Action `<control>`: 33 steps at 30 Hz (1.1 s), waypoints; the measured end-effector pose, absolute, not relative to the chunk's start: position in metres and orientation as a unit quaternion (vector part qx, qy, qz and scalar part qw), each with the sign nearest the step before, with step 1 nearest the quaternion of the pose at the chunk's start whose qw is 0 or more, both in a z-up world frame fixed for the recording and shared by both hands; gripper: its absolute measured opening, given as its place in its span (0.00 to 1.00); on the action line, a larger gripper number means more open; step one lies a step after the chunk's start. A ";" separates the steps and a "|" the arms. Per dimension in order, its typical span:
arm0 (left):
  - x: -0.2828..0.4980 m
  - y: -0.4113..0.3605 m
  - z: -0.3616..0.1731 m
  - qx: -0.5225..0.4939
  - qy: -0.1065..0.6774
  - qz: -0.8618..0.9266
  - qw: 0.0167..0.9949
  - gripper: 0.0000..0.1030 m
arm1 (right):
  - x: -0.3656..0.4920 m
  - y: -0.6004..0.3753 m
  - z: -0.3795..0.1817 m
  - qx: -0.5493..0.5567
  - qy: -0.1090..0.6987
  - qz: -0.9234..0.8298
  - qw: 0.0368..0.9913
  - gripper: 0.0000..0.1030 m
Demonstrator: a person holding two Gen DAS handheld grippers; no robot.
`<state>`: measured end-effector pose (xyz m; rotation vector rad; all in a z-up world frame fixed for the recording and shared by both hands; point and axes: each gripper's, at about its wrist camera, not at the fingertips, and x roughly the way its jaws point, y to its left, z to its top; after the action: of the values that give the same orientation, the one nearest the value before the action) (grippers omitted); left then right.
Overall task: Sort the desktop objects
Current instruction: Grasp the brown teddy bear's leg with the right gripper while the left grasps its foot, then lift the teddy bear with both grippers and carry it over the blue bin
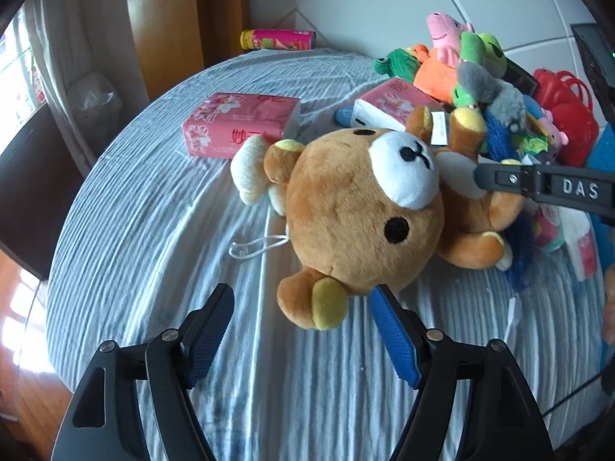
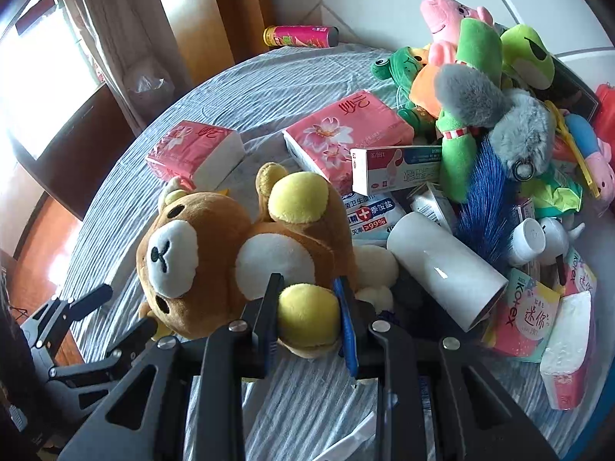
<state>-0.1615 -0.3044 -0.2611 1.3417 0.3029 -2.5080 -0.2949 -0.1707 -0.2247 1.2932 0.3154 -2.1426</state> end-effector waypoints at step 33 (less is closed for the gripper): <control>-0.202 -0.222 -0.105 0.249 0.039 -0.966 0.052 0.27 | -0.225 -0.103 -0.042 0.257 0.126 -0.937 0.199 0.25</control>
<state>-0.2019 -0.2218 -0.1048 0.7580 0.1172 -2.9397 -0.2253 -0.1033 -0.0420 0.7198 0.3525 -2.6217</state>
